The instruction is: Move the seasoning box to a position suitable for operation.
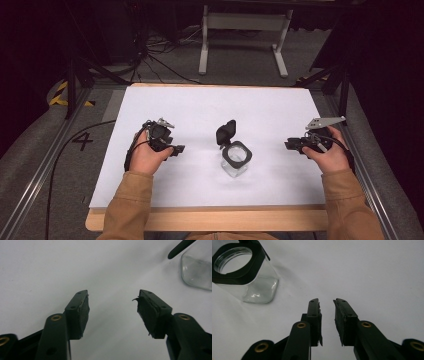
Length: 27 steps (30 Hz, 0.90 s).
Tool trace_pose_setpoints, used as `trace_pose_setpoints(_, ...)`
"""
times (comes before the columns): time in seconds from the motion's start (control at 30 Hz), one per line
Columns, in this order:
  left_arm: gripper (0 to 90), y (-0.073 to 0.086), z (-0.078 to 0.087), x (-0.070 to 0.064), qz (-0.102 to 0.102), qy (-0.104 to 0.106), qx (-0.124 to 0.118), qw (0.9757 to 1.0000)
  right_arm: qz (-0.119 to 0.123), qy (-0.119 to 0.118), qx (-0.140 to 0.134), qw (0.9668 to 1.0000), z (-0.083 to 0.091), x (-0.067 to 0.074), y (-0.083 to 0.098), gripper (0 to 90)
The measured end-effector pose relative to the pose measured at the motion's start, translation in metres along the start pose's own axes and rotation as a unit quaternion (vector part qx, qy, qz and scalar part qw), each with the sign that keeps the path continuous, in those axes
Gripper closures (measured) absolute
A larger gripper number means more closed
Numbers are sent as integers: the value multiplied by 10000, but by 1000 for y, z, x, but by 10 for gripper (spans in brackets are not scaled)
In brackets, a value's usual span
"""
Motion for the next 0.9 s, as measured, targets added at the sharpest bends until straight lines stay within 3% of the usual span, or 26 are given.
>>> trace_pose_setpoints(0.1, 471, -12, 8, -5, 92, 83, -245, 9996, -14, 54, -41, 10000, 2, -1, 3, 765)
trace_pose_setpoints(0.3, 540, -23, 16, -8, 69, 227, -460, 9987, -96, 93, -70, 9999, 6, -1, 9, 832)
trace_pose_setpoints(0.4, 565, -33, 20, -14, -23, 343, -659, 9972, -135, 115, -97, 9998, 13, -1, 13, 897)
trace_pose_setpoints(0.5, 571, -44, 22, -23, -176, 436, -753, 9960, -132, 69, -49, 9999, 14, 4, 18, 900)
trace_pose_setpoints(0.63, 571, -56, 24, -33, -420, 531, -854, 9940, -157, -239, 63, 9996, 10, 15, 23, 900)
trace_pose_setpoints(0.9, 607, -71, 32, -46, -525, 631, -1253, 9887, -7, -311, 93, 9995, 8, 27, 26, 900)
Point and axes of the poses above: each handheld gripper's, and its own axes: z roughly backward along the jaws, y roughly out of its underside, x roughly to its left, the point moved 7 cm from there along -z, roughly forward along the jaws, and after that the axes turned 11 degrees about -z, right-handed, at the moved point
